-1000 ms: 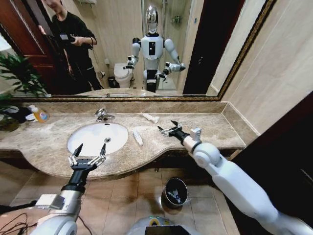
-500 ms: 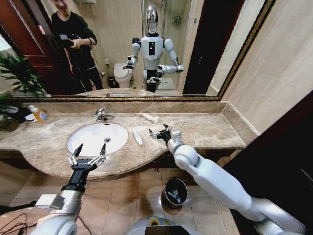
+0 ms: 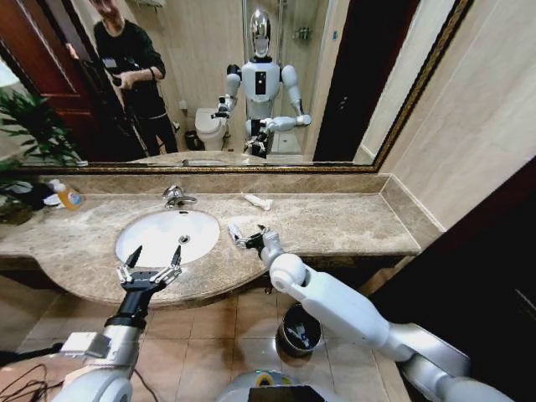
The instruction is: Pick up the trash from the sink and place it in the trash bin.
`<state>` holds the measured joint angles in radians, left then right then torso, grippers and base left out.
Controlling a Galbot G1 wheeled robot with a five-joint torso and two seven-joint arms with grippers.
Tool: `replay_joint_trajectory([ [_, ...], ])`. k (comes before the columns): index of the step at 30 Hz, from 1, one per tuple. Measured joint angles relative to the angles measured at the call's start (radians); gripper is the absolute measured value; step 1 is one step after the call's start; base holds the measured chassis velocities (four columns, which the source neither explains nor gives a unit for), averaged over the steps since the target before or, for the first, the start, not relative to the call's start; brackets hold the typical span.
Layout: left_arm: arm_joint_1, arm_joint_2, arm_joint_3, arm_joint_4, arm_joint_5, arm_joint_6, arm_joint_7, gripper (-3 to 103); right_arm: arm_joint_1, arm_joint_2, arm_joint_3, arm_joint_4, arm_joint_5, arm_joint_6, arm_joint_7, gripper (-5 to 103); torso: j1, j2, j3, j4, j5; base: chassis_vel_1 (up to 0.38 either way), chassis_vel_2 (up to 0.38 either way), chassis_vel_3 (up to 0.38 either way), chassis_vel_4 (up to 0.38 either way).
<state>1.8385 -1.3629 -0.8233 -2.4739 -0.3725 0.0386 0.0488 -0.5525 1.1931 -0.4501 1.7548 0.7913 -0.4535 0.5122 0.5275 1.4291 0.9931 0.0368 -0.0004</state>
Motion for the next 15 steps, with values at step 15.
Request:
replay_joint_trajectory([
  [15, 0.000, 0.000, 0.000, 0.000, 0.000, 0.000, 0.000, 100, 0.032, -0.009, -0.005, -0.107, 0.102, -0.015, 0.010, 98, 0.000, 0.000, 0.000, 0.0000, 0.0003, 0.000, 0.000, 0.000, 0.000],
])
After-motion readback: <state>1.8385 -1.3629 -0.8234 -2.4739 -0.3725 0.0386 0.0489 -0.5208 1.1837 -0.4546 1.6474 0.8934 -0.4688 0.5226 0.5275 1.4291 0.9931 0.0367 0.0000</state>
